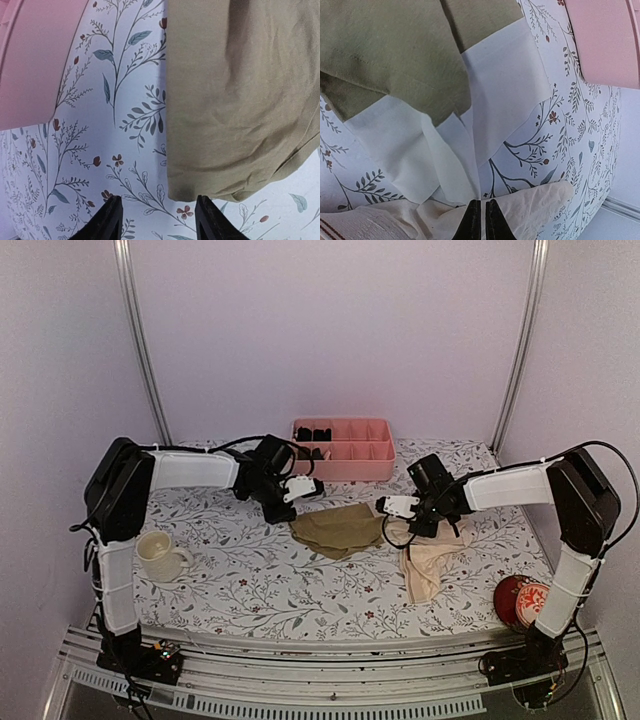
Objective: Roll the underwear
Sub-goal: Fold the underwear at the center of the board, then move the underwear to the center of the board.
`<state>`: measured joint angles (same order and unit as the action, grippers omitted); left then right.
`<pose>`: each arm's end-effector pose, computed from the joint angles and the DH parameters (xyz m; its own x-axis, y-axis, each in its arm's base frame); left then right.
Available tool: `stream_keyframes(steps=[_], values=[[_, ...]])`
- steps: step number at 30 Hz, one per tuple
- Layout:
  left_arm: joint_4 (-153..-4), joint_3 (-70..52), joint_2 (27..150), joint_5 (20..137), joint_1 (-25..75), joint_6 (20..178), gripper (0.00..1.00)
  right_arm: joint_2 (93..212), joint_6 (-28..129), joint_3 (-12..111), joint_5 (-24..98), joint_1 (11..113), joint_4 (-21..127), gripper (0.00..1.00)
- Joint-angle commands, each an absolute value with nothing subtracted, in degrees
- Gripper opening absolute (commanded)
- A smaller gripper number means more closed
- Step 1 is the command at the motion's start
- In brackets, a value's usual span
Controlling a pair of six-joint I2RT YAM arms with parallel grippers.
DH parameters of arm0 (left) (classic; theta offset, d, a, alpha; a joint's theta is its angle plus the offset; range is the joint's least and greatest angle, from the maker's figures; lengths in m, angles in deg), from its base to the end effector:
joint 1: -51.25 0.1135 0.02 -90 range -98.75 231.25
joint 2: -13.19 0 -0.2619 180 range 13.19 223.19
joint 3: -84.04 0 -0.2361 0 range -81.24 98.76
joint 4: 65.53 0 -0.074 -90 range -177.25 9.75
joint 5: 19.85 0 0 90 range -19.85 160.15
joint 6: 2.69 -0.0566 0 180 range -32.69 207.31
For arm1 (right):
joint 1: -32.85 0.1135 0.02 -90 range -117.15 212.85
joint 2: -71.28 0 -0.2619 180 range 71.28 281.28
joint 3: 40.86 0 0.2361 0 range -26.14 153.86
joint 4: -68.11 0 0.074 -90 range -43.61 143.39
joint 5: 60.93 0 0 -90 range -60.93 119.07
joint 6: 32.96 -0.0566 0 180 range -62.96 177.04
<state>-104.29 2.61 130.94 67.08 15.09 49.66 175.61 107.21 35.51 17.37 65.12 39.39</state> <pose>0.3524 -0.2538 0.1571 -0.1959 0.8986 -0.3925 0.8663 0.3462 0.3602 0.3143 0.1849 0.1484 -0.1234 -0.9673 -0.2217 -0.8171 0.2258 -0.5304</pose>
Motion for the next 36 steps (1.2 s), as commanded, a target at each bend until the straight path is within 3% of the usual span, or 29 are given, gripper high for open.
stream_keyframes(steps=[1, 9, 21, 36], values=[[-109.9, 6.5, 133.8, 72.7, 16.7, 52.3, 0.53, 175.7, 106.7, 36.7, 16.3, 65.5, 38.9, 0.06], [-115.2, 11.6, 138.3, 75.6, 17.7, 55.9, 0.5, 175.8, 106.9, 36.8, 15.3, 65.9, 38.9, 0.05], [-119.1, 12.7, 139.7, 77.2, 18.9, 55.8, 0.0, 175.4, 107.0, 36.5, 14.8, 66.0, 39.3, 0.03], [-113.9, 11.0, 138.9, 69.7, 21.4, 54.9, 0.0, 174.0, 107.1, 36.3, 14.7, 68.2, 39.6, 0.03]])
